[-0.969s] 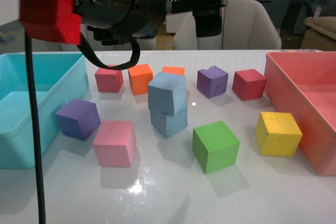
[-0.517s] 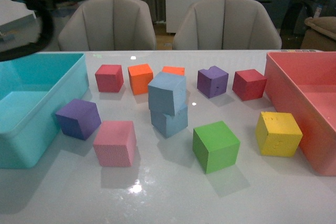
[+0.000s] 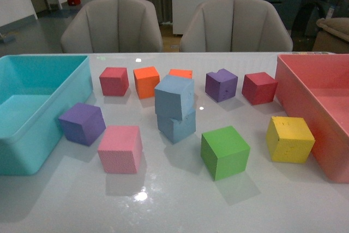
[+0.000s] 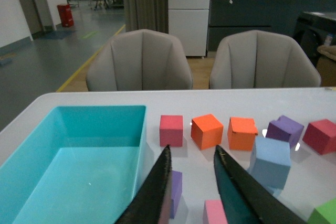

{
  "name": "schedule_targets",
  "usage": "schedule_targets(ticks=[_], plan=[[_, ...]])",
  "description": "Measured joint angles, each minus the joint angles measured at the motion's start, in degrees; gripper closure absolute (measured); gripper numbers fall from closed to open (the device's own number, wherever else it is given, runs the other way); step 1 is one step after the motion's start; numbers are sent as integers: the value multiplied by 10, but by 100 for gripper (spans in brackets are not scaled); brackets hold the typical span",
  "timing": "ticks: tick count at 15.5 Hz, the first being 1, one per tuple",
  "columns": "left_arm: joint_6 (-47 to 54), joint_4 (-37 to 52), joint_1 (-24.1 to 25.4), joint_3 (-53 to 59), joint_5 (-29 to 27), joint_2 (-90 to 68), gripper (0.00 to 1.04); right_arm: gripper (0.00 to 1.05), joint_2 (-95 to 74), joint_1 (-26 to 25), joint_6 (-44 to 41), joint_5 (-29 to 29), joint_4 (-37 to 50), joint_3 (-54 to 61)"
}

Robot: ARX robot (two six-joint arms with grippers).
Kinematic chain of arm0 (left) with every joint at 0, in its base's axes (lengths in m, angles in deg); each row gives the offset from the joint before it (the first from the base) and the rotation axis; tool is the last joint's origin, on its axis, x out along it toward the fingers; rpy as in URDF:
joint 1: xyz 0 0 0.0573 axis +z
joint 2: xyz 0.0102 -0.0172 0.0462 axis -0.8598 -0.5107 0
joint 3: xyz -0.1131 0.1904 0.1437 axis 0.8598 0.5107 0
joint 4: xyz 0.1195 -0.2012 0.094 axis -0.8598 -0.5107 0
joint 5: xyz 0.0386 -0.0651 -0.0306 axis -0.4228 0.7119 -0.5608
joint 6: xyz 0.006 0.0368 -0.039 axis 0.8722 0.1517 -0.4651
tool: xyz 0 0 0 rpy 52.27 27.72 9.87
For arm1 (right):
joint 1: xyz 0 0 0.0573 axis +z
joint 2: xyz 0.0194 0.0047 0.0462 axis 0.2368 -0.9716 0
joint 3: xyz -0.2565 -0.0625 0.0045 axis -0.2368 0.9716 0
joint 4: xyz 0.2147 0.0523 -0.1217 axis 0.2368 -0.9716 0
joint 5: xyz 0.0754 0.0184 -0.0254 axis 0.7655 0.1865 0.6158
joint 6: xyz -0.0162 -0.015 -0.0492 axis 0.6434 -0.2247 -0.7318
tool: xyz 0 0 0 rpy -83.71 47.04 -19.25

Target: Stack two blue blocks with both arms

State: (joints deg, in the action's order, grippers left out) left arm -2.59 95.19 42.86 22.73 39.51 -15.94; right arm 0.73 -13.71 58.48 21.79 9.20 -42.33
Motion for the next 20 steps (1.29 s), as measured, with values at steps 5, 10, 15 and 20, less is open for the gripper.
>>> schedule_targets(ticks=[5, 10, 15, 20], plan=[[2, -14, 73, 90, 67, 99, 103, 6, 0, 0, 0, 0, 0, 0], [2, -60, 137, 136, 142, 186, 103, 6, 0, 0, 0, 0, 0, 0], [2, -111, 163, 160, 163, 263, 103, 6, 0, 0, 0, 0, 0, 0], [2, -143, 163, 178, 163, 324, 103, 6, 0, 0, 0, 0, 0, 0]])
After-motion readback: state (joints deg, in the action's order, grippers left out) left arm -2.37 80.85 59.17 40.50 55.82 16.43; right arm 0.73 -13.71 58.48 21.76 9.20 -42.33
